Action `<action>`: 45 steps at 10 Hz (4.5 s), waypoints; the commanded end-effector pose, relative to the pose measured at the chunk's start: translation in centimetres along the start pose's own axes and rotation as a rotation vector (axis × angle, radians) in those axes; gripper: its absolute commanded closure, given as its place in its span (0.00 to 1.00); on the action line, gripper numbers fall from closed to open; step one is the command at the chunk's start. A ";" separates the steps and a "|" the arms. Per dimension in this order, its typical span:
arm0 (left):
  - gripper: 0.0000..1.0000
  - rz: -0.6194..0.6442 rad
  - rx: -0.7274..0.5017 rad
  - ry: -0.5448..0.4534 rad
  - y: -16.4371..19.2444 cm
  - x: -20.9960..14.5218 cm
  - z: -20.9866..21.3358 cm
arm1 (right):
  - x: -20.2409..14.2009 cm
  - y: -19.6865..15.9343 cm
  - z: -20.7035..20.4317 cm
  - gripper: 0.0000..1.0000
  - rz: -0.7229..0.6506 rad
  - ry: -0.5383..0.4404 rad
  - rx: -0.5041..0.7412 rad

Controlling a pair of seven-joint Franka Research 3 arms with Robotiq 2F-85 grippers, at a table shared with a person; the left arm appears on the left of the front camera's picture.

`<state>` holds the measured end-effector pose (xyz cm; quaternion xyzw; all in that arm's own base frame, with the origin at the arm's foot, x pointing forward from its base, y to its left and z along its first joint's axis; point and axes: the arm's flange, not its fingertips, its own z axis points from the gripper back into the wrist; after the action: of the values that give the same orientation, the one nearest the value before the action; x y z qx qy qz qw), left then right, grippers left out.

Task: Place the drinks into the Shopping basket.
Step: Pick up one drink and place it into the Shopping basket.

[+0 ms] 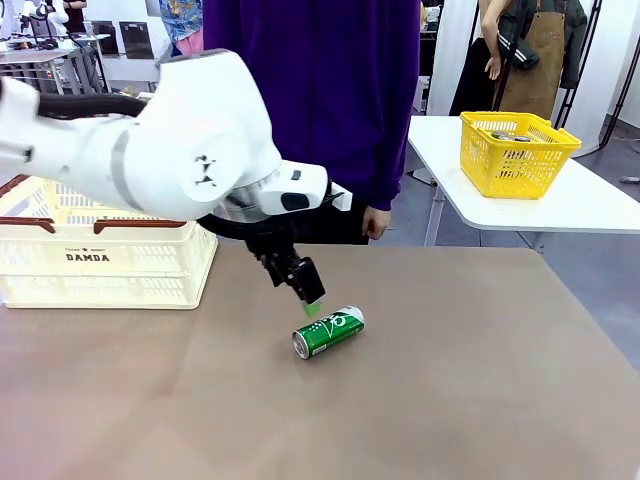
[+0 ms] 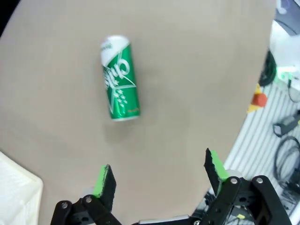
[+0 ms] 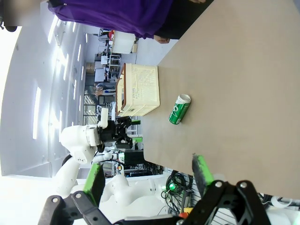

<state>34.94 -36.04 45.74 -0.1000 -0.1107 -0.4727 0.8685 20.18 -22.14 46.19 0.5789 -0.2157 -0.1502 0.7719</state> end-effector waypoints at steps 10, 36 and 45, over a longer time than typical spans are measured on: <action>0.00 -0.088 -0.005 0.167 3.5 9.9 -9.6 | 0.3 0.1 0.2 0.00 0.027 -0.008 0.024; 1.00 -0.039 0.008 0.206 2.8 6.0 -1.4 | 0.3 0.1 0.2 0.00 0.027 -0.008 0.024; 1.00 0.031 0.027 0.154 1.4 5.4 5.3 | 0.3 0.1 0.2 0.00 0.027 -0.008 0.024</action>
<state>38.66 -38.44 51.94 -0.0549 -0.0444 -0.4656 0.8822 20.19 -22.13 46.17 0.5791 -0.2156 -0.1499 0.7718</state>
